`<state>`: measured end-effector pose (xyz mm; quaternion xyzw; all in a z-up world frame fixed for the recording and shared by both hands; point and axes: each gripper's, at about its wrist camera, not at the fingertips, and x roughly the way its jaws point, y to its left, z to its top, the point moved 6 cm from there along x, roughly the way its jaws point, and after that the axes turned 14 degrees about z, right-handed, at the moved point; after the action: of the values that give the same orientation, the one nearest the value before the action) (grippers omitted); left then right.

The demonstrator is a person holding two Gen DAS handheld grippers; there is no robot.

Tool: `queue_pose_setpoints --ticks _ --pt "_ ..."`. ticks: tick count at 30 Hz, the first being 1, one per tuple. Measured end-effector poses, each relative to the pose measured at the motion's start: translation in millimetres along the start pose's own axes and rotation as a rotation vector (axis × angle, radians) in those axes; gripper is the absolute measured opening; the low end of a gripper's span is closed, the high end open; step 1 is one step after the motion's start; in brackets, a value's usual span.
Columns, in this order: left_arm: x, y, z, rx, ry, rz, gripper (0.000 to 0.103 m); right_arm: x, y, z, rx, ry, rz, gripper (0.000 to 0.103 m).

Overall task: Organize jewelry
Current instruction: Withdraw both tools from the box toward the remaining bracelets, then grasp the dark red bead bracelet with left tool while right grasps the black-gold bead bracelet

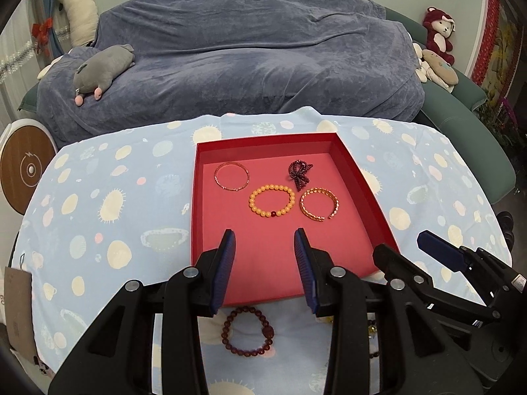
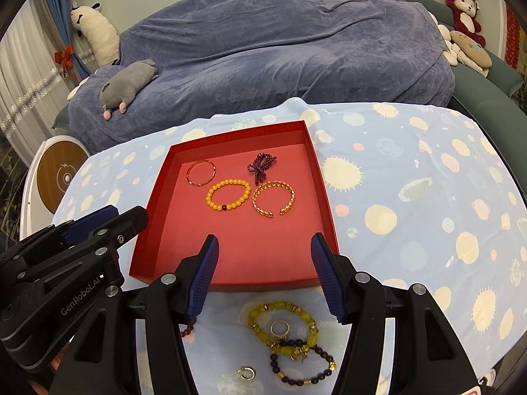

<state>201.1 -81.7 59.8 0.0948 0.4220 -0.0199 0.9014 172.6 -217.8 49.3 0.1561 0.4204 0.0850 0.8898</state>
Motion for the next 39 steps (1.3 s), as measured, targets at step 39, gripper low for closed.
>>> queue_pose_setpoints --ticks 39 --pt "16 44 -157 -0.143 0.215 0.019 0.052 -7 -64 -136 0.096 0.145 -0.104 0.056"
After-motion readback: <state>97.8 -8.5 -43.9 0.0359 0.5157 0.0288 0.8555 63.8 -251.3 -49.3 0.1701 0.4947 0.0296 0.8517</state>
